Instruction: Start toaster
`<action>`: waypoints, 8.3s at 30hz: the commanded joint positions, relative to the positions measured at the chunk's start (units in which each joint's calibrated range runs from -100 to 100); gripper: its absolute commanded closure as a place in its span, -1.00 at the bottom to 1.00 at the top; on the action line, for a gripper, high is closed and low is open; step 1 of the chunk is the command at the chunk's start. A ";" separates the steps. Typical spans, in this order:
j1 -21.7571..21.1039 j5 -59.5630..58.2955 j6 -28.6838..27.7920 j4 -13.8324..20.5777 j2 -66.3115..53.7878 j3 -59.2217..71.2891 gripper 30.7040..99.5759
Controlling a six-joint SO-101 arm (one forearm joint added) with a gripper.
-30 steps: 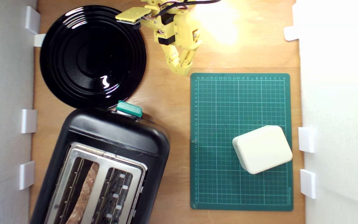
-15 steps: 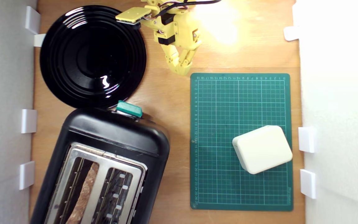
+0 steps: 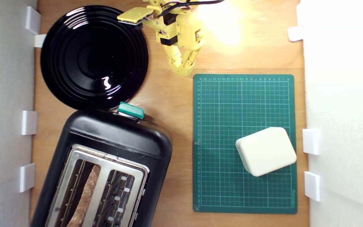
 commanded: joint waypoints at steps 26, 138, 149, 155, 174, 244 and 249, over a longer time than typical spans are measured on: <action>0.39 0.11 2.14 4.57 -0.09 -5.17 0.98; 21.19 -0.15 23.01 9.26 75.35 -80.23 0.98; 21.19 -0.15 22.27 10.57 77.02 -78.86 0.98; 21.19 -0.23 22.27 9.63 79.10 -77.77 0.98; 21.03 -0.49 21.02 9.45 83.60 -73.86 0.98; 19.44 -16.51 19.81 7.76 101.41 -59.78 0.98; 19.52 -16.42 19.81 7.94 99.08 -63.14 0.98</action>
